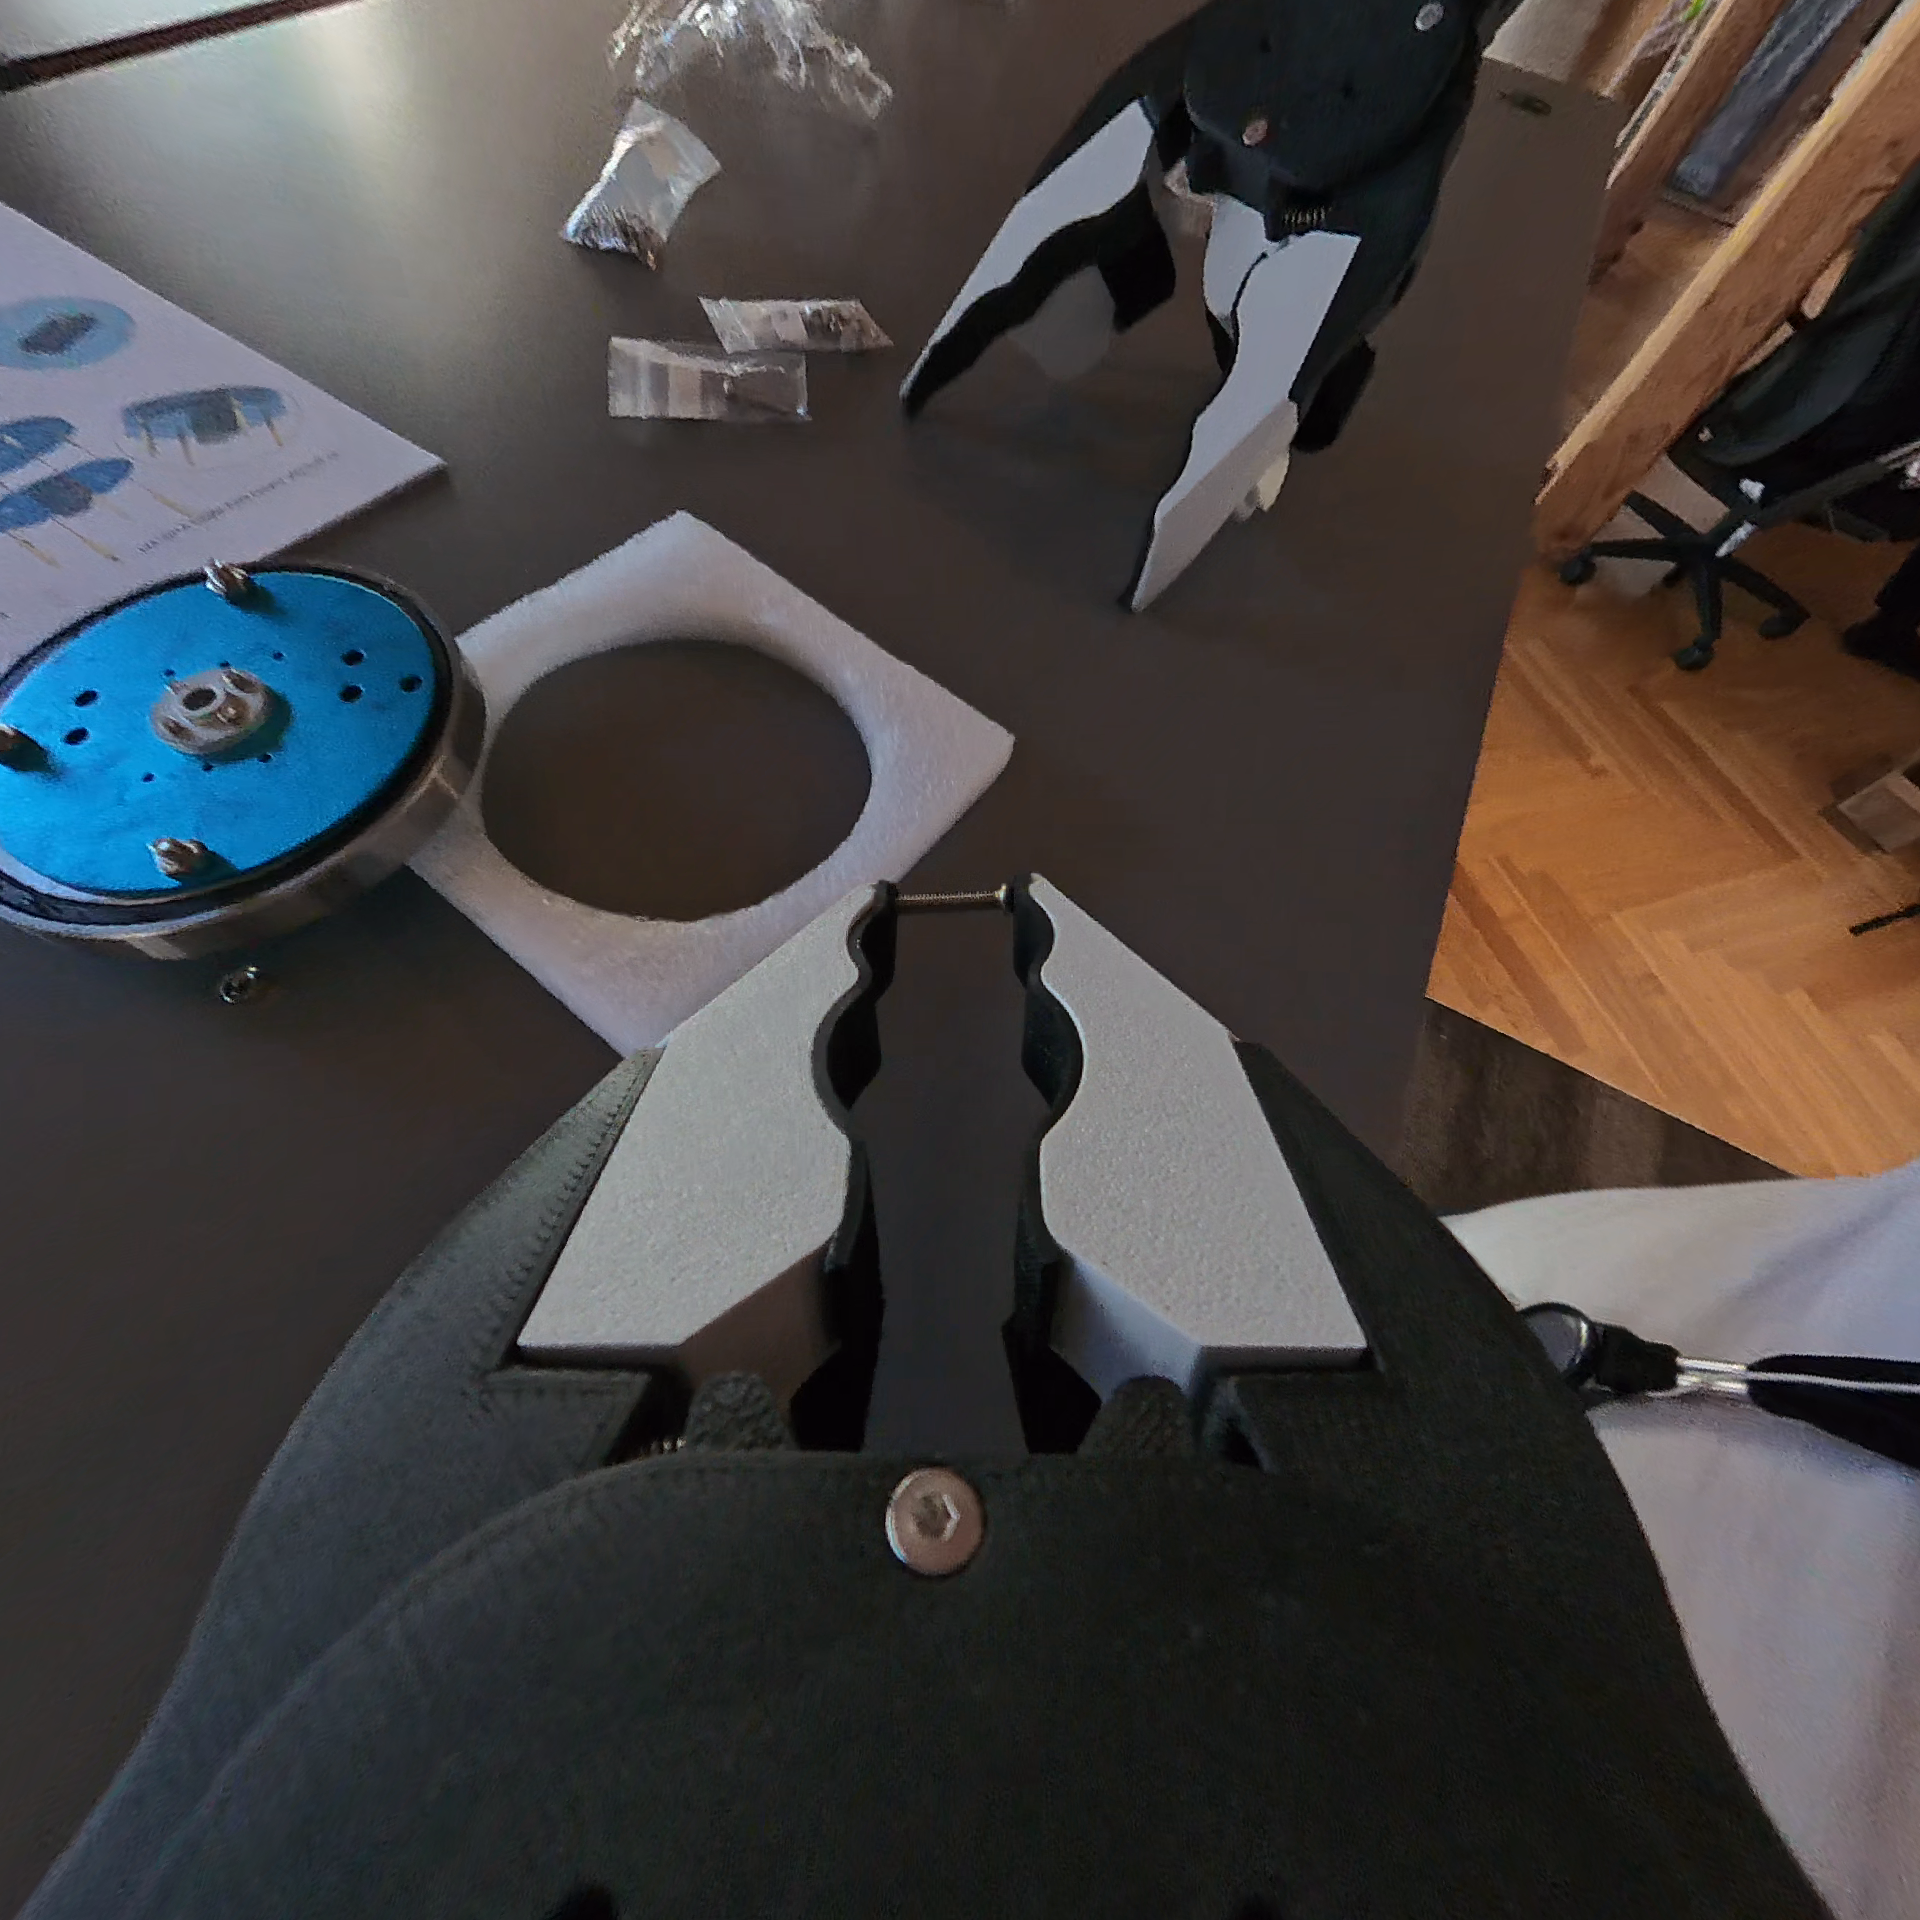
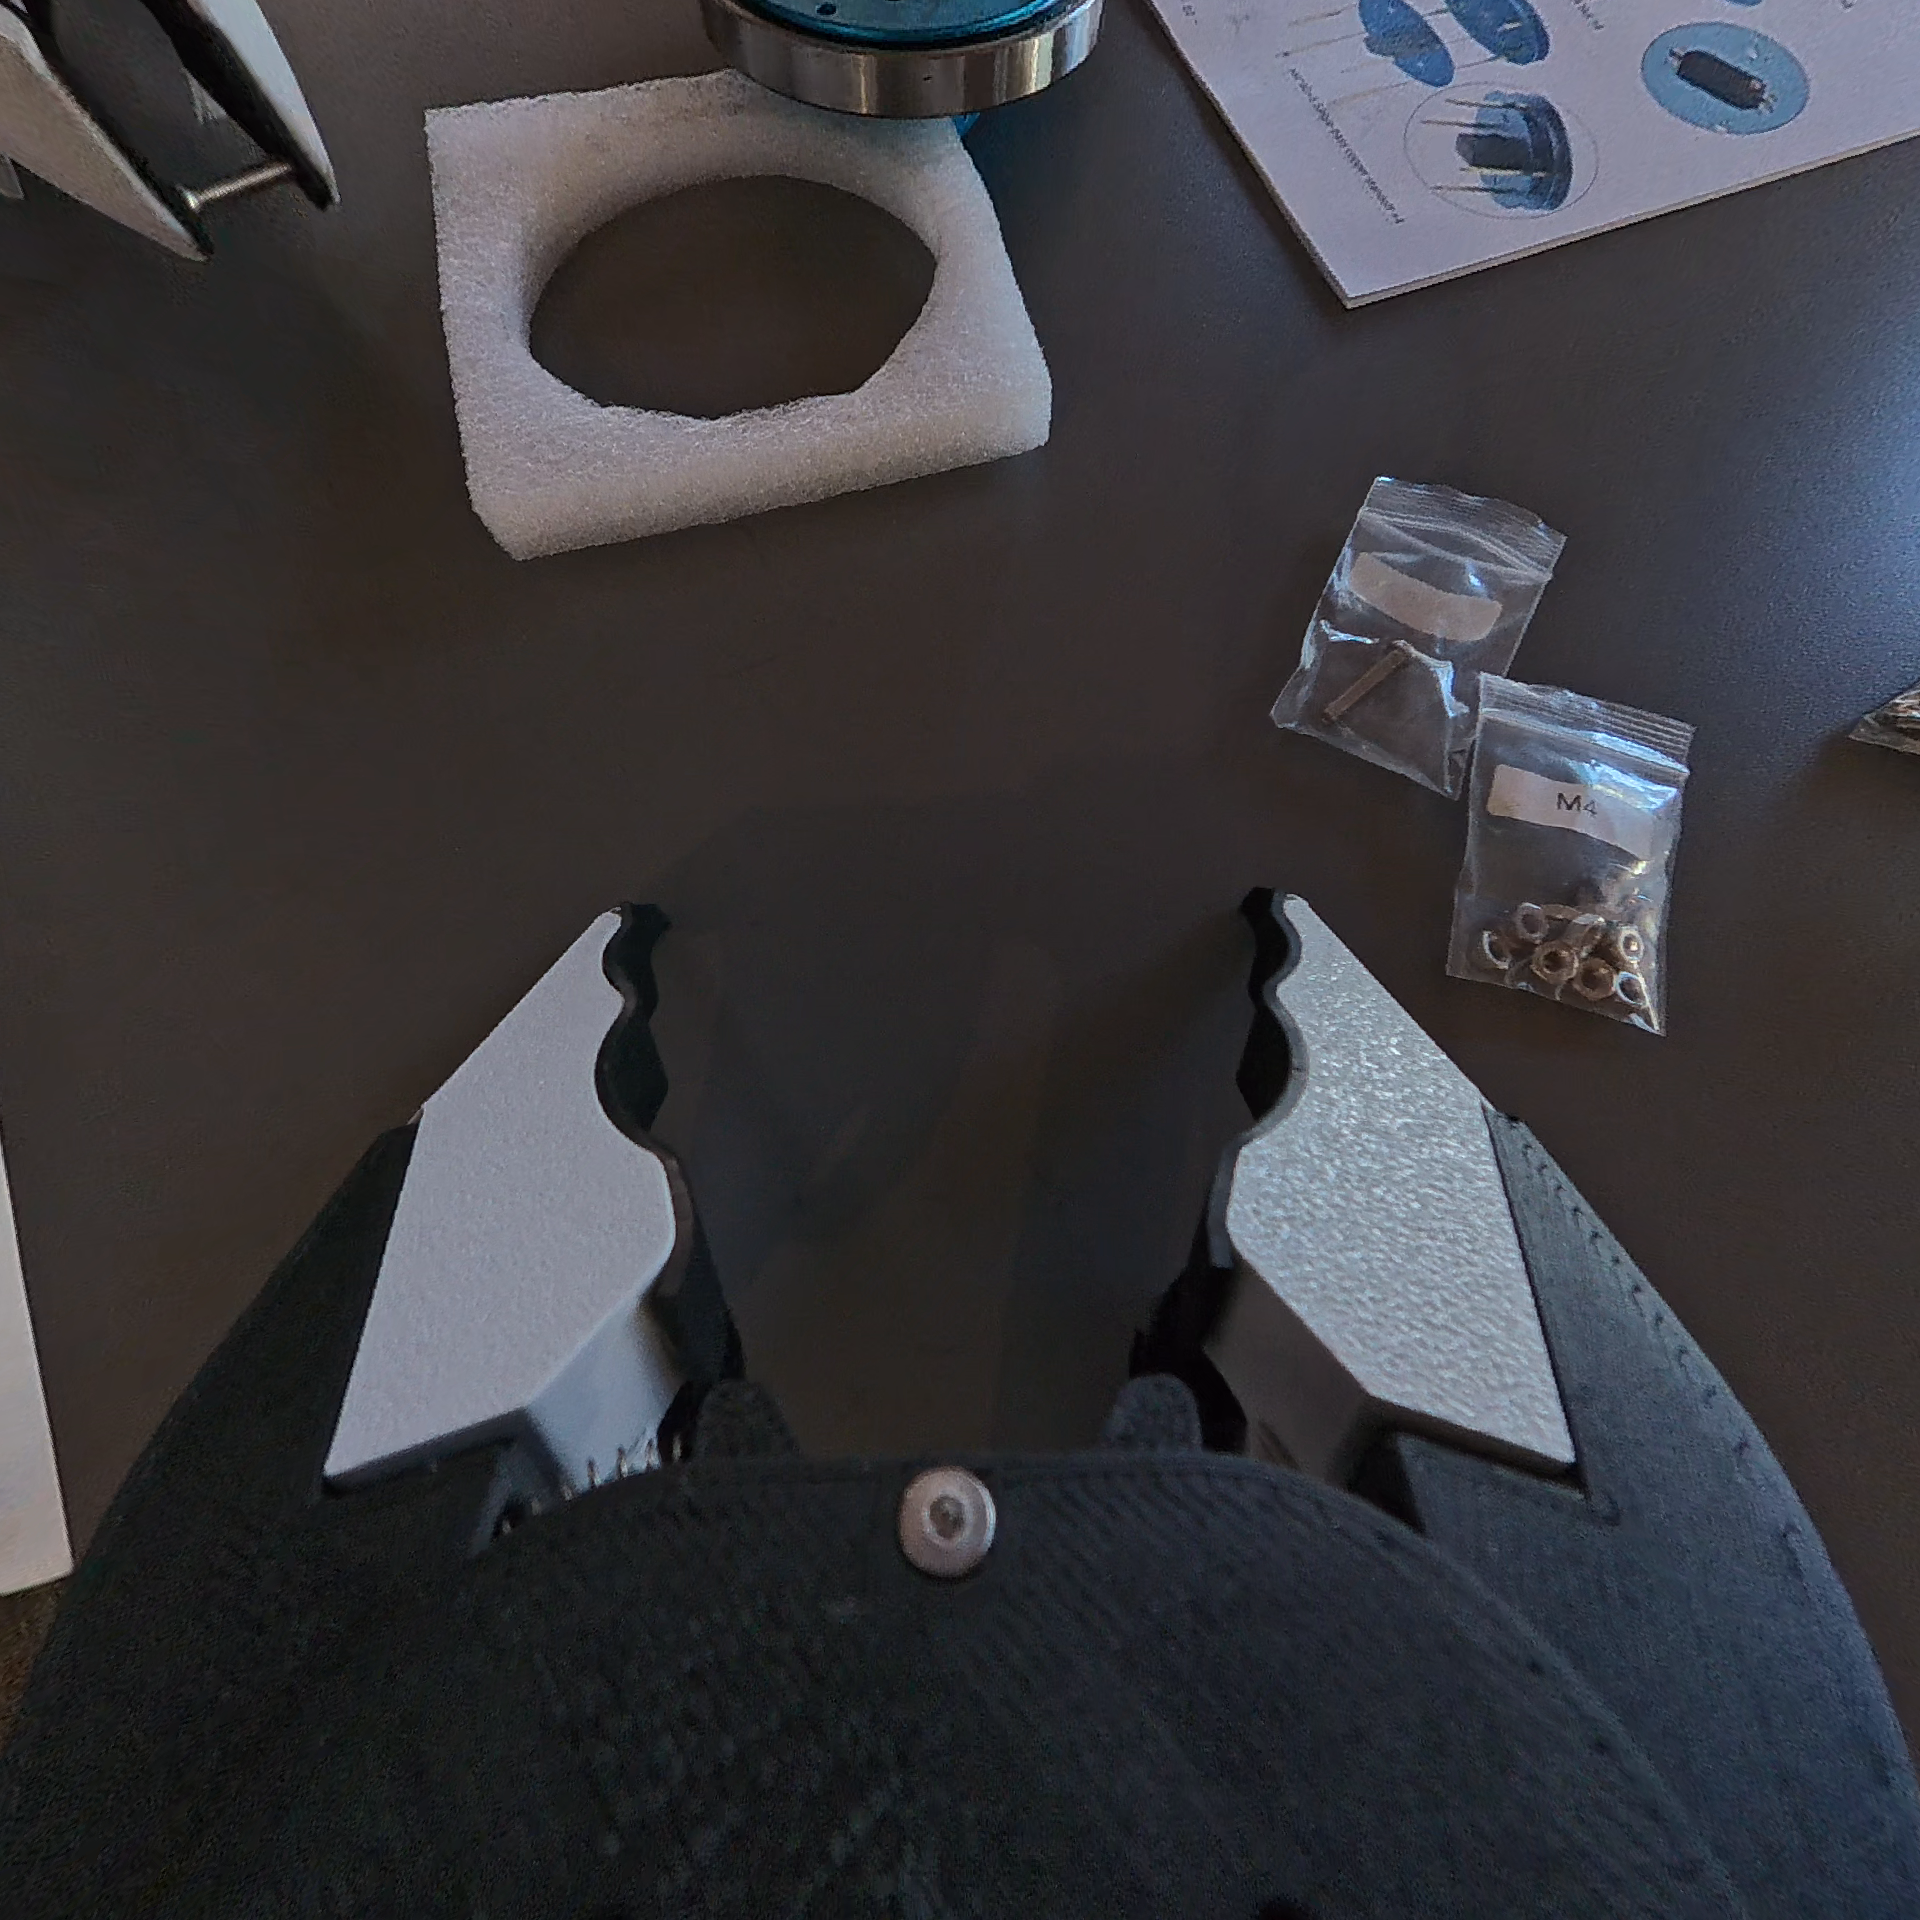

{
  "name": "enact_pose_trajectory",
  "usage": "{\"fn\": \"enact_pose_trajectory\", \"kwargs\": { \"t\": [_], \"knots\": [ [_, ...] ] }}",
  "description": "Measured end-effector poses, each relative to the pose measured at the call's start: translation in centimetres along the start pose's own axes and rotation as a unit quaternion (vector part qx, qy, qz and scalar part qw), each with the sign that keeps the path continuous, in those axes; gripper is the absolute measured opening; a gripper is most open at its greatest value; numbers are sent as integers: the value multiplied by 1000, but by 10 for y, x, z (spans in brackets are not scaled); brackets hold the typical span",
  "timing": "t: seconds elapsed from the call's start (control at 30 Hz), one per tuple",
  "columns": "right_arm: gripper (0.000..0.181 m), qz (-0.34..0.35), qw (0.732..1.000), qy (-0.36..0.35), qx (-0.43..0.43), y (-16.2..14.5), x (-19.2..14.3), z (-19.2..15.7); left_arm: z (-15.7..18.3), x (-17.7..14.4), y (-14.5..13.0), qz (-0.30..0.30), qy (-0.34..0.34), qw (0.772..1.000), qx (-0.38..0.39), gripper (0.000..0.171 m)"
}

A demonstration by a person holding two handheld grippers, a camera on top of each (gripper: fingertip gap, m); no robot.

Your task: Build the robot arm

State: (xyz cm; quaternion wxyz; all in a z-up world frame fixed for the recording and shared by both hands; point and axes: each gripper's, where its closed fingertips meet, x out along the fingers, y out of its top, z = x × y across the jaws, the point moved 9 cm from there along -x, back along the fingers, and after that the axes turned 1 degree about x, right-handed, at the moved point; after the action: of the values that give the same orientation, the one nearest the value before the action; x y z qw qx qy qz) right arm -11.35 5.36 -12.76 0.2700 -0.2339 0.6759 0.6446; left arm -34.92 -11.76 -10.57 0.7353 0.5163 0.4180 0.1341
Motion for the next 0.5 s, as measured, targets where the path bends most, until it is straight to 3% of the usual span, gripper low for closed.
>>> {"fn": "enact_pose_trajectory", "kwargs": {
  "t": [0.5],
  "knots": [
    [116,-1,1000,-4,5,1,2,0,28,29,32,51,156,984,-64,22]
  ]
}}
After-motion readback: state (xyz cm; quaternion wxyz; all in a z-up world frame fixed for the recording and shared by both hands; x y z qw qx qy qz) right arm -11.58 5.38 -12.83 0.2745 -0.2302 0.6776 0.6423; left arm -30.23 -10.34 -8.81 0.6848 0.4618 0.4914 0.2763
